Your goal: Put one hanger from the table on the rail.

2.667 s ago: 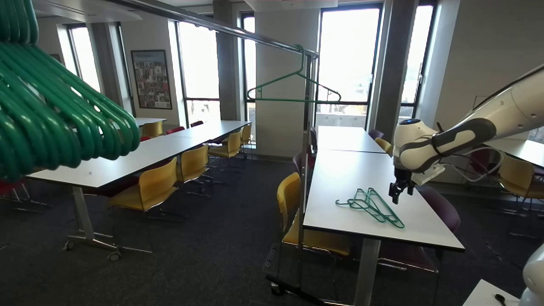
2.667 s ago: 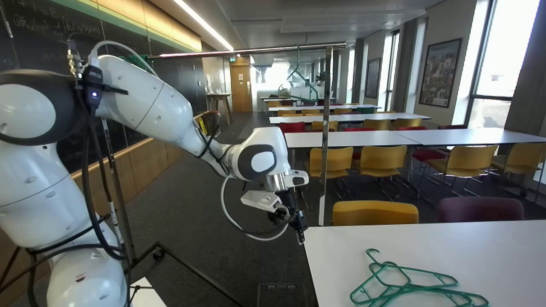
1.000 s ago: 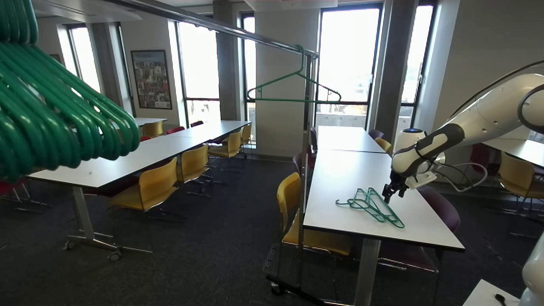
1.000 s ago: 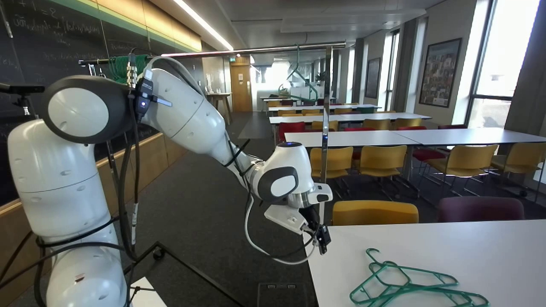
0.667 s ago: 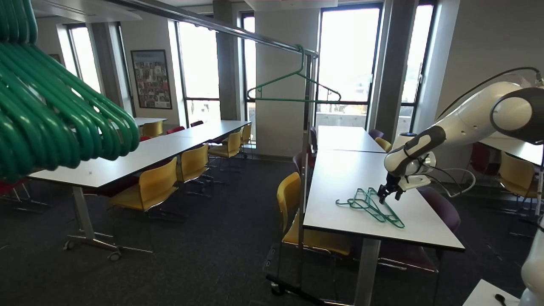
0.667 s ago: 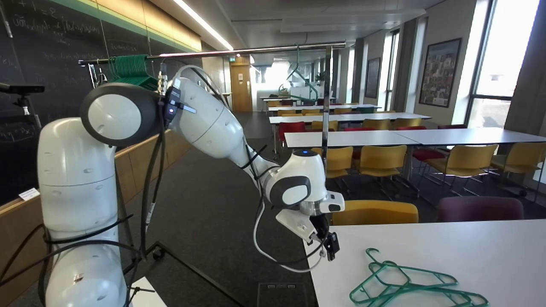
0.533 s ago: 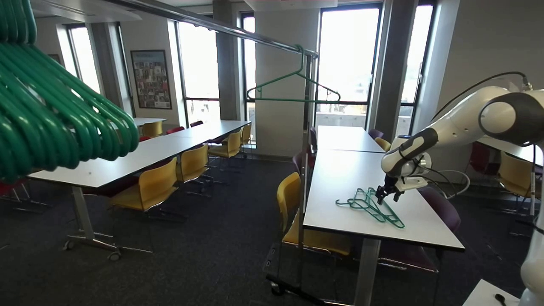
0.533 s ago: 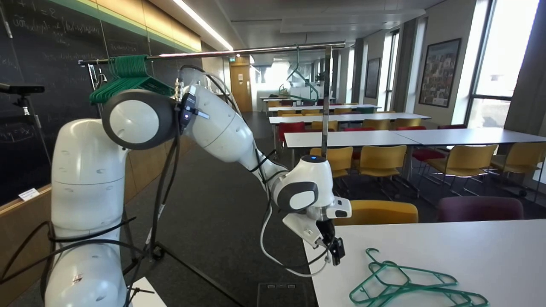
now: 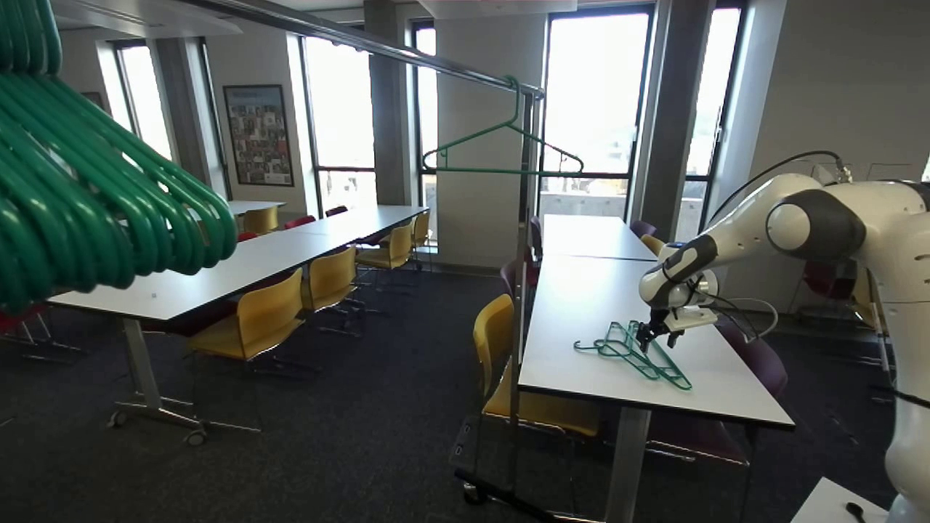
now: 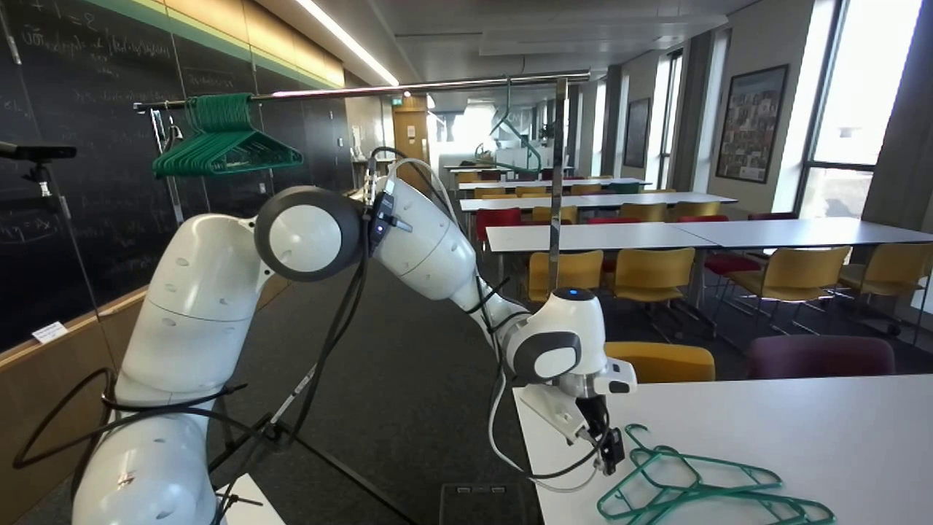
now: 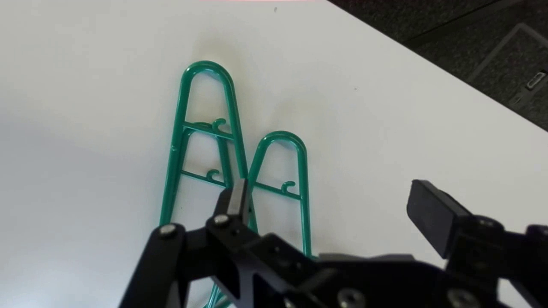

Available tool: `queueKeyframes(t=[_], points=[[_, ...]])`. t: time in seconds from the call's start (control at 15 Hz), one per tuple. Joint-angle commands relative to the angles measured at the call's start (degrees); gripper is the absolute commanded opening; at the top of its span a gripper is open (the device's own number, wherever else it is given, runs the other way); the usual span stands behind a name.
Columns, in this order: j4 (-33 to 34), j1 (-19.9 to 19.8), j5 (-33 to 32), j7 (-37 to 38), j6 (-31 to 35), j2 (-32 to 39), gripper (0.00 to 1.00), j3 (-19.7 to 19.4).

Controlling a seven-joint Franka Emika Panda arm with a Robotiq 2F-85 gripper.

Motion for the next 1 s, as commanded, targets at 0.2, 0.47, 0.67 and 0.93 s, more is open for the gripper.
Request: queueKeyframes(t=[0.2, 0.47, 0.67, 0.93], points=[[3.2, -1.51, -1.03, 0.72, -1.01, 3.36, 1.0, 1.08], [3.19, -1.48, -1.03, 0.71, -1.01, 3.41, 1.0, 1.19], [2.82, -1.66, -0.84, 0.45, 1.1, 3.12, 1.0, 1.32], [3.35, -0.89, -0.76, 3.52, 1.9, 3.99, 1.0, 0.87]])
